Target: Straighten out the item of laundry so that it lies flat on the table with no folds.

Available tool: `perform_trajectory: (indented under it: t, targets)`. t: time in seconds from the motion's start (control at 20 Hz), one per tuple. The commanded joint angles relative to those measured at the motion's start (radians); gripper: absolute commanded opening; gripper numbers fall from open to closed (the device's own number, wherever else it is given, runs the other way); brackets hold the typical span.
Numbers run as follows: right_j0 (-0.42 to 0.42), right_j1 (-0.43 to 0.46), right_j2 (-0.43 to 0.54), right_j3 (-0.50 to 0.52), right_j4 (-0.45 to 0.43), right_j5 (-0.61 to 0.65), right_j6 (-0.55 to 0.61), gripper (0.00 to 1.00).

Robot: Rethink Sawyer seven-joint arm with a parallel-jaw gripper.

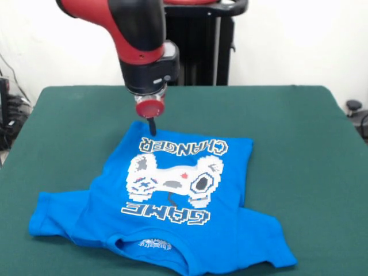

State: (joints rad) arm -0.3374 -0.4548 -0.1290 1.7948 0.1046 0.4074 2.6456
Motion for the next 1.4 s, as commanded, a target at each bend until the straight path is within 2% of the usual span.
perform_trajectory:
  t: [0.05,0.25,0.35,0.55,0.75,0.95,1.1,1.3,1.4]
  targets:
    - [0.103,0.134,0.034,-0.012,-0.062,-0.168,0.068,1.0]
    - [0.157,0.197,-0.024,-0.044,-0.042,-0.28,0.129,1.0]
    - [0.186,0.212,-0.054,-0.055,-0.023,-0.289,0.137,1.0]
    - [0.245,0.202,-0.119,-0.067,0.002,-0.173,0.128,1.0]
    - [0.251,0.128,-0.136,-0.037,0.005,-0.036,0.101,1.0]
    - [0.169,0.001,-0.084,0.009,-0.006,0.159,0.017,1.0]
    - [0.076,-0.107,-0.002,0.053,0.0,0.349,-0.055,1.0]
    - [-0.021,-0.134,0.075,0.059,0.006,0.502,-0.119,1.0]
    - [-0.03,-0.138,0.083,0.059,-0.005,0.507,-0.125,1.0]
